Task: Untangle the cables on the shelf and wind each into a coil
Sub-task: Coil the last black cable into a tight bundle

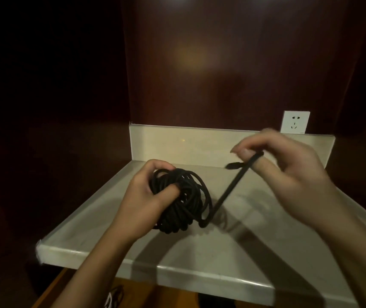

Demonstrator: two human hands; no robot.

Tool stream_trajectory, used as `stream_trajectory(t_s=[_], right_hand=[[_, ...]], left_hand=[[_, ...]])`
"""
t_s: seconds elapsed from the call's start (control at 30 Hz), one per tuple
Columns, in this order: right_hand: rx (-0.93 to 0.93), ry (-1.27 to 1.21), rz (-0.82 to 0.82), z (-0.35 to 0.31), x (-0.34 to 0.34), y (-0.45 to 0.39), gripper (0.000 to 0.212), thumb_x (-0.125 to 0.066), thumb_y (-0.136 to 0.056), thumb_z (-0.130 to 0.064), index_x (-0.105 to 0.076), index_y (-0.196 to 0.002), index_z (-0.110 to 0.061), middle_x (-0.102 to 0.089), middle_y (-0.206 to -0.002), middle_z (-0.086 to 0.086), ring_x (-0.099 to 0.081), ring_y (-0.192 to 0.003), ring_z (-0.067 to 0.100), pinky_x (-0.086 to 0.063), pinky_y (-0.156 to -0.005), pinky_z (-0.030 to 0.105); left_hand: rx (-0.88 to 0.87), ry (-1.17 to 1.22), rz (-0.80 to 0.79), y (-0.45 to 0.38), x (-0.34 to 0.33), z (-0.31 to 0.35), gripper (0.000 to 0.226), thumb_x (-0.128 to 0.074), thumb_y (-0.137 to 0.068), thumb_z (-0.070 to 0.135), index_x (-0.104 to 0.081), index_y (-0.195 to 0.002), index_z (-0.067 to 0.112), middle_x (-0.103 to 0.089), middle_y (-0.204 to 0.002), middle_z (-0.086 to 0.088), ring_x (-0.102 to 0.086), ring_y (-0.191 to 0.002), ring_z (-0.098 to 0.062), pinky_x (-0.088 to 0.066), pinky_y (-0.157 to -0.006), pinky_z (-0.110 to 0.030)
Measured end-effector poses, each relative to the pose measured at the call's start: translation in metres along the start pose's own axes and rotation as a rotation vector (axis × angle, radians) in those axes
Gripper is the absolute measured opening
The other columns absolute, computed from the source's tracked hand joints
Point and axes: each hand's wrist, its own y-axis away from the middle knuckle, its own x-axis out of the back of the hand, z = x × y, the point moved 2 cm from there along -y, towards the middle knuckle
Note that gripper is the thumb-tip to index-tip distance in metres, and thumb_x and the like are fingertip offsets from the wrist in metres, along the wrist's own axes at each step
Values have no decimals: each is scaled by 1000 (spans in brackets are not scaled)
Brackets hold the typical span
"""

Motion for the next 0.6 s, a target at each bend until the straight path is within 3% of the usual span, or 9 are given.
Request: stream_trajectory(t_s=[0.07,0.13,0.2,0.27,0.33,0.37,0.43,0.5,0.6], right_hand=[[-182,-306,-168,-1,-5,-1,10,-60,-94,-18,-60,-103,-18,-53,-75,7,-53,-66,8,-44,-62,16],[-268,-460,-355,3,-27,7,25,-56,-89,-27,-54,-114,-26,-48,-70,-6,-46,-60,-1,-37,-55,9],[-402,-568,-410,8,-54,20,40,-54,-82,-65,-51,-119,-49,-55,-69,-24,-51,-52,-8,-36,-46,4],[-538,-554,-280,7,-77,33,65,-45,-59,-97,-44,-117,-68,-62,-79,-30,-61,-63,-10,-43,-51,5],[-506,-365,-109,1,-92,42,74,-40,-64,-95,-41,-128,-58,-64,-107,-25,-64,-98,-4,-53,-79,18],[-442,-262,-45,-3,-96,45,71,-42,-72,-89,-45,-130,-48,-63,-115,-19,-62,-107,1,-53,-86,26],[-375,-189,34,-3,-100,45,59,-47,-79,-77,-54,-122,-37,-63,-112,-15,-61,-104,3,-52,-84,26],[-377,-309,59,-3,-102,42,52,-53,-80,-69,-59,-116,-32,-66,-99,-16,-64,-92,2,-51,-73,19],[-361,-455,50,-7,-110,42,44,-58,-80,-60,-60,-113,-31,-69,-94,-18,-67,-88,1,-48,-68,11]], left_hand=[[29,104,3,-1,-1,-1,21,-67,-86,16,-60,-105,11,-71,-85,8,-71,-80,-7,-54,-63,-18],[46,213,27,-3,-1,0,30,-62,-78,21,-61,-107,12,-72,-84,6,-71,-77,-10,-54,-60,-20],[46,253,54,-3,-3,1,33,-63,-81,19,-60,-114,18,-72,-85,6,-72,-77,-12,-55,-60,-22],[9,211,71,-1,-7,2,36,-63,-90,10,-58,-124,23,-71,-85,8,-71,-78,-10,-55,-61,-22],[-32,202,72,0,-9,1,40,-60,-89,10,-61,-126,24,-70,-86,5,-69,-79,-10,-55,-66,-22],[-35,224,78,1,-9,0,41,-58,-84,13,-65,-123,24,-71,-90,2,-69,-83,-12,-55,-69,-24],[-18,313,88,2,-9,-3,39,-56,-79,15,-72,-114,23,-73,-102,-5,-70,-95,-21,-56,-76,-30],[36,475,88,2,-11,-4,37,-55,-78,15,-71,-112,16,-72,-111,-15,-70,-102,-30,-58,-80,-39],[94,645,108,2,-14,-2,36,-57,-76,18,-67,-110,12,-72,-110,-18,-71,-94,-29,-58,-74,-36]])
